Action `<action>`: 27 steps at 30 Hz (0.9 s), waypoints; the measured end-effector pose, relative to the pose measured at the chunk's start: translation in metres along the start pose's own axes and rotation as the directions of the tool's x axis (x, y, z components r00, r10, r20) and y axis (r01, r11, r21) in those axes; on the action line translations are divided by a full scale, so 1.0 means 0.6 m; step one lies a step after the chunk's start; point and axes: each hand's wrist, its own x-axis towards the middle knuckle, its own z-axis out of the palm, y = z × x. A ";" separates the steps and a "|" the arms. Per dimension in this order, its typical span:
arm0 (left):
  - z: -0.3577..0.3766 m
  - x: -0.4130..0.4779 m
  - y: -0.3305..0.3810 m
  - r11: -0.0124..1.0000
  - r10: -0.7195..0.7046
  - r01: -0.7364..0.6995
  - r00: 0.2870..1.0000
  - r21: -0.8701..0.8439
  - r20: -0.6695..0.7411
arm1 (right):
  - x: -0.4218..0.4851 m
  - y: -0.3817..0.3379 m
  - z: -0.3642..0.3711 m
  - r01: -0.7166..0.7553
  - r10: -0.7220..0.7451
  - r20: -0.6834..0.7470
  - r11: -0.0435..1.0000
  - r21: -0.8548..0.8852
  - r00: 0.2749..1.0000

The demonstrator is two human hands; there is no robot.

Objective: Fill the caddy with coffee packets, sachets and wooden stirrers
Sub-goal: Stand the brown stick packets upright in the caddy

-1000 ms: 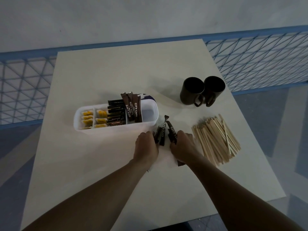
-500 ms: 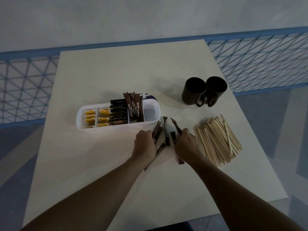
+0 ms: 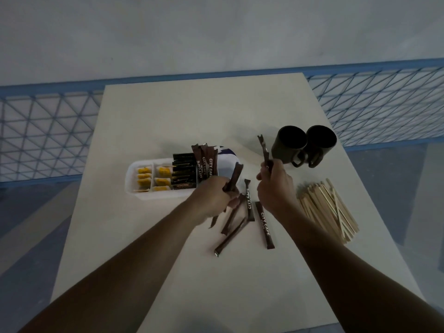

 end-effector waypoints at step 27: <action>-0.133 0.066 -0.024 0.952 0.215 -0.089 0.877 0.294 -0.430 | 0.035 -0.101 0.160 0.035 -0.064 0.097 0.962 0.270 0.993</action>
